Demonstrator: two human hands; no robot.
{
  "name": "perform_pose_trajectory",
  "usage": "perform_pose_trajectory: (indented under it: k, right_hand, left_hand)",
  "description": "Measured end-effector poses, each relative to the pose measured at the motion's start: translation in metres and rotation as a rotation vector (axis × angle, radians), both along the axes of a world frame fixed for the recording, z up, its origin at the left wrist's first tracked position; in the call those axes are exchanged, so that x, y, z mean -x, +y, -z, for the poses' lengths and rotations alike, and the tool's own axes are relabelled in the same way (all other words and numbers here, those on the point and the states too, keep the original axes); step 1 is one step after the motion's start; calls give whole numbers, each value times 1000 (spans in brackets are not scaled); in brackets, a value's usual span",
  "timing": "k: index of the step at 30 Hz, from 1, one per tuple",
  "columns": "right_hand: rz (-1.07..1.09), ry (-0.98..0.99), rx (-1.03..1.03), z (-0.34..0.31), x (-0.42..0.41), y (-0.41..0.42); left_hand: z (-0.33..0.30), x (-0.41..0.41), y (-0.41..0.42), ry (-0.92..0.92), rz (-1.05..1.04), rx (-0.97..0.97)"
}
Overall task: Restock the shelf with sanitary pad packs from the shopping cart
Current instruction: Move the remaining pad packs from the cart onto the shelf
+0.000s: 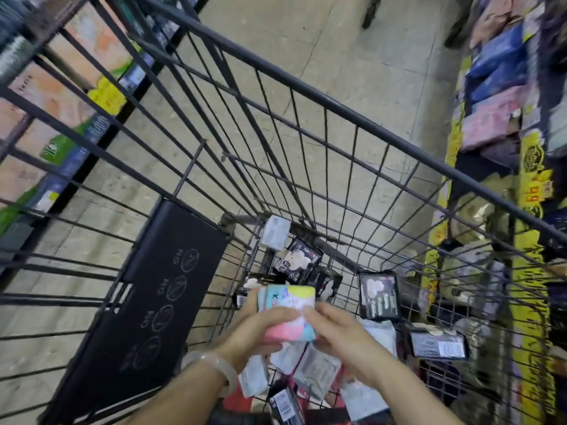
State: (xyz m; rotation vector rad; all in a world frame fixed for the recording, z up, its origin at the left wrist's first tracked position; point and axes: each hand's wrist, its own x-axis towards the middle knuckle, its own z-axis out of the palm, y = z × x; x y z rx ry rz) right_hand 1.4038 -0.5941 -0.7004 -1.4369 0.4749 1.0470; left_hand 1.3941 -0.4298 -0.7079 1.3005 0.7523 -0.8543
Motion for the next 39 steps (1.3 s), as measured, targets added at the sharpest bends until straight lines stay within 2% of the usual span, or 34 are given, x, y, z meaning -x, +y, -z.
perform_pose_trajectory:
  k: [2,4,5,8,10,12,13,16,19,22,25,30,37,39]
  right_hand:
    - [34,-168,104,5,-25,15]
    - [71,-341,251,20,-53,33]
    - [18,-413,324,30,-67,43]
    - [-355,-572,523,63,-103,72]
    - [-612,-506,598,82,-117,85]
    - [-720,-459,600,94,-126,92]
    - [-666,-448,534,97,-130,92]
    - [-196,-240,169,85,-128,81]
    - [62,-188,176,64,-107,51]
    - [281,81,63,41,-83,16]
    - [296,254,61,26,-66,-18]
    - [165,304,292,23,-39,-50]
    - [277,140,293,36,-4,-56]
    - [245,166,263,37,10,-47]
  left_hand:
    - [1,-3,7,-32,-102,20]
    - [1,-4,15,-37,-101,36]
    - [0,-5,19,-14,-103,42]
    - [7,-5,31,71,-128,75]
    - [10,-5,35,100,-110,91]
    - [11,-5,36,89,-112,109]
    - [13,-5,36,77,-138,107]
    - [21,-1,39,38,-224,99]
    - [22,3,43,15,-195,69]
    - [24,6,47,22,-195,61]
    - [26,8,49,26,-183,76]
    - [27,4,44,-23,-252,27]
    - [27,-17,36,-12,-362,53]
    - [22,-24,32,-22,-360,78]
